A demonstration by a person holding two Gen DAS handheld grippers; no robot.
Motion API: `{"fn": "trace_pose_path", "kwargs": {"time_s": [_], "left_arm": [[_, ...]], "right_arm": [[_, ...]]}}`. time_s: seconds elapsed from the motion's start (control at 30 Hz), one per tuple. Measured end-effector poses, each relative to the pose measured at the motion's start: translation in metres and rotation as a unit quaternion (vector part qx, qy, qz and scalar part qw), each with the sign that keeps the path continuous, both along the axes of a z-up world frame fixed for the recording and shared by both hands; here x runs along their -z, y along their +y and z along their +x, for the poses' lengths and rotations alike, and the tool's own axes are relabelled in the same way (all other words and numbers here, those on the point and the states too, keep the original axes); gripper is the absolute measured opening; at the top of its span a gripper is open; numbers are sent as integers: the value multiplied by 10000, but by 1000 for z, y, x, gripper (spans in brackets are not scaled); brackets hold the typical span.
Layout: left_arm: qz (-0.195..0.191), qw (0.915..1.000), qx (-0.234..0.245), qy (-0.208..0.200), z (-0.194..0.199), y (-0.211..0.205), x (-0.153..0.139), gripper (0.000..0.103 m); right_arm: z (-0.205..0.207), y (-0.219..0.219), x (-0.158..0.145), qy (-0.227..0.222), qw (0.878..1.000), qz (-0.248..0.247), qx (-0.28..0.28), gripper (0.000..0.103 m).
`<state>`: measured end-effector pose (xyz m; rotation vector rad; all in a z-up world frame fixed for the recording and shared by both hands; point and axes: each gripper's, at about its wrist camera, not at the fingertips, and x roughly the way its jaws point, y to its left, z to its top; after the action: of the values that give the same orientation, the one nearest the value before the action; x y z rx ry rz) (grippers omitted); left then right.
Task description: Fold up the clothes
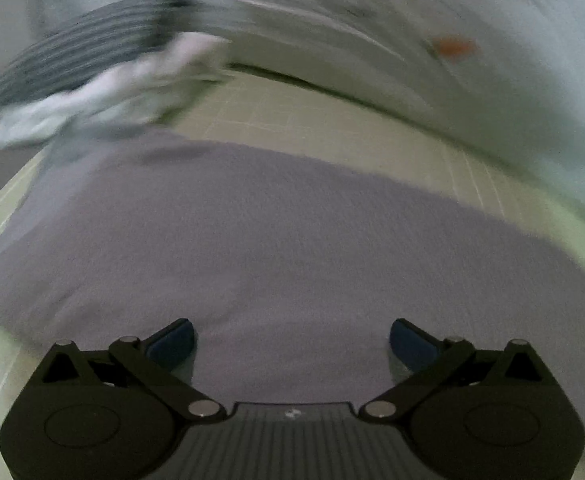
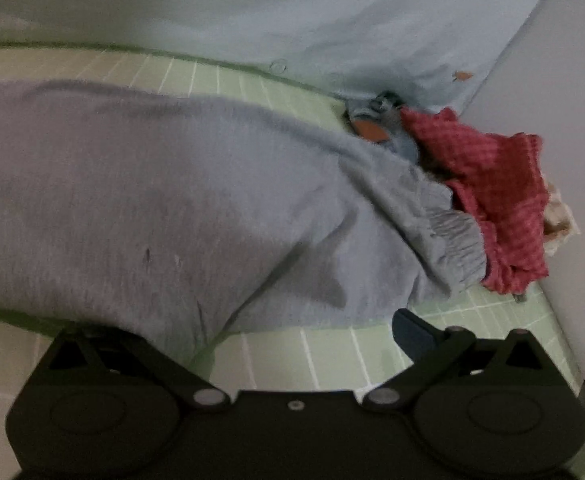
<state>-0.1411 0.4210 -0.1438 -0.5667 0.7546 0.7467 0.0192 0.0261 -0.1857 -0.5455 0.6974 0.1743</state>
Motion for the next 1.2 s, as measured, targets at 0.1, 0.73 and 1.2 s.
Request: {"fn": "trace_pose_path", "kwargs": {"time_s": [0.1,0.73,1.2], "left_arm": [[-95,9970,-766,-111,-46,12,-5,80],[-549,9565,-2717,-911,-146,119,-12,4],[503,9653,-1984,-1619,-101,127,-97,3]], "right_arm": [[1,5,1,-45,9999,-85,43,103],[12,2,-5,100,9975,338,616,103],[29,-9,-47,-61,9905,1031,911,103]]}}
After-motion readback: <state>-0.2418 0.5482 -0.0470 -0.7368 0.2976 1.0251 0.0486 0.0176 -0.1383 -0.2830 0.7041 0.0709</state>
